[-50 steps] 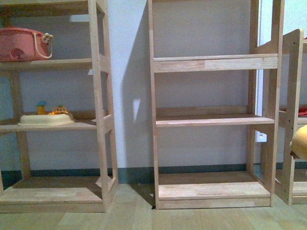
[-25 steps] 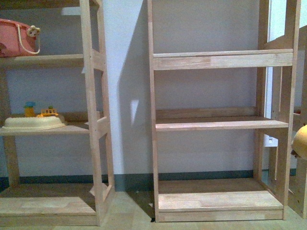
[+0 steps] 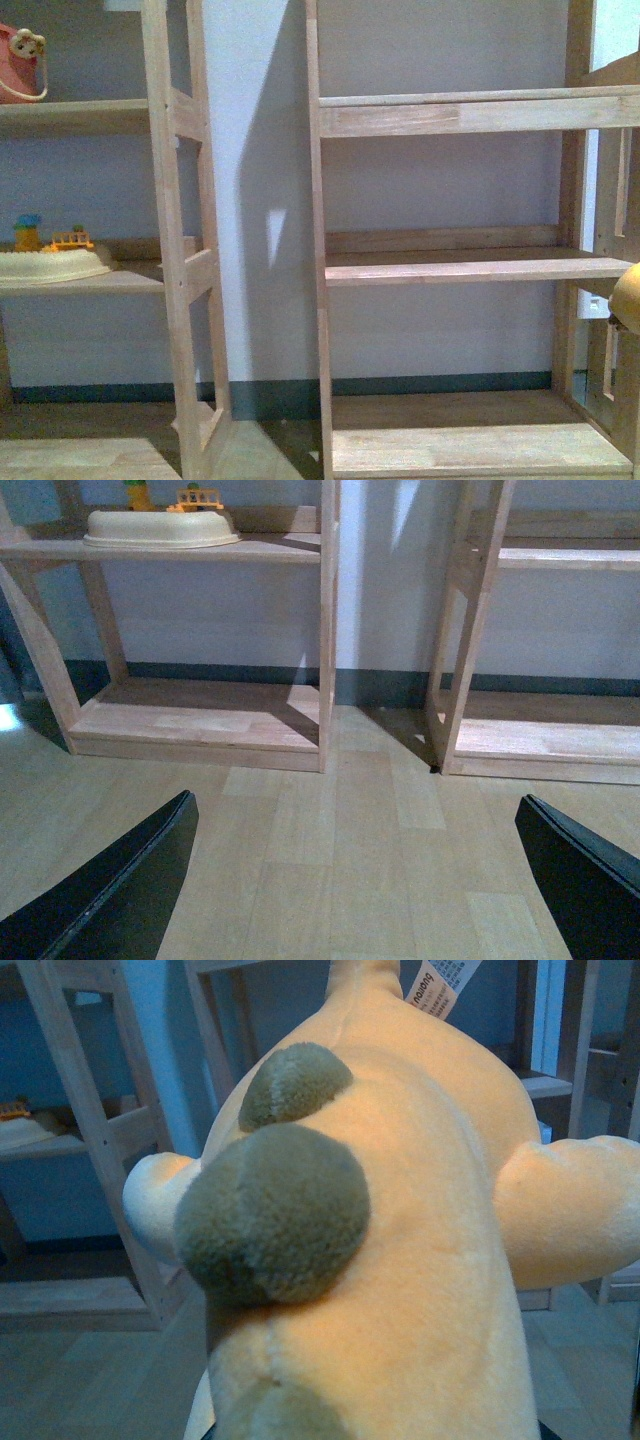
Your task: Put away toys
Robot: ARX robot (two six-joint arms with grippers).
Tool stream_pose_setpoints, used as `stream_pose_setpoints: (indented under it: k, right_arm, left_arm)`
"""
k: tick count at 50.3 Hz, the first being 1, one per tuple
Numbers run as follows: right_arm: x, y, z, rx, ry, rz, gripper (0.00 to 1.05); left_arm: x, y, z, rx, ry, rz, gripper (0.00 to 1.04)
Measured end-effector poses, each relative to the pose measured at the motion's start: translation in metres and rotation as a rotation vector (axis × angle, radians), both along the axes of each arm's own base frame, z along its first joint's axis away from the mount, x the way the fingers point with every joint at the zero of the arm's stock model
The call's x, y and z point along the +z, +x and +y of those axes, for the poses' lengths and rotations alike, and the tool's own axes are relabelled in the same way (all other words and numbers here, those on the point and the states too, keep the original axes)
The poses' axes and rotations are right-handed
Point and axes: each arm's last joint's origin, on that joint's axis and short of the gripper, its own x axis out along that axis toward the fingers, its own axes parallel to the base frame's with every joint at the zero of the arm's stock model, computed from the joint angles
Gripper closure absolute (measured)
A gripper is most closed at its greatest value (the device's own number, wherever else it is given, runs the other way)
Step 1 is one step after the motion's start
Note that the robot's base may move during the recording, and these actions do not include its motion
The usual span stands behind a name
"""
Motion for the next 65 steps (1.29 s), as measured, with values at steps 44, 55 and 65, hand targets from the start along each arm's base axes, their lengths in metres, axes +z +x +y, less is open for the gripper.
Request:
stream_pose_setpoints:
  k: [44, 55, 65]
  right_arm:
    - [0.0, 0.0, 0.0, 0.0, 0.0, 0.0, 0.85]
    - [0.0, 0.0, 0.0, 0.0, 0.0, 0.0, 0.85]
    - [0.0, 0.0, 0.0, 0.0, 0.0, 0.0, 0.85]
  left_arm:
    - [0.0, 0.0, 0.0, -0.001, 0.0, 0.0, 0.06]
    - [0.0, 0.0, 0.0, -0.001, 0.0, 0.0, 0.06]
    - [0.0, 0.0, 0.0, -0.001, 0.0, 0.0, 0.06]
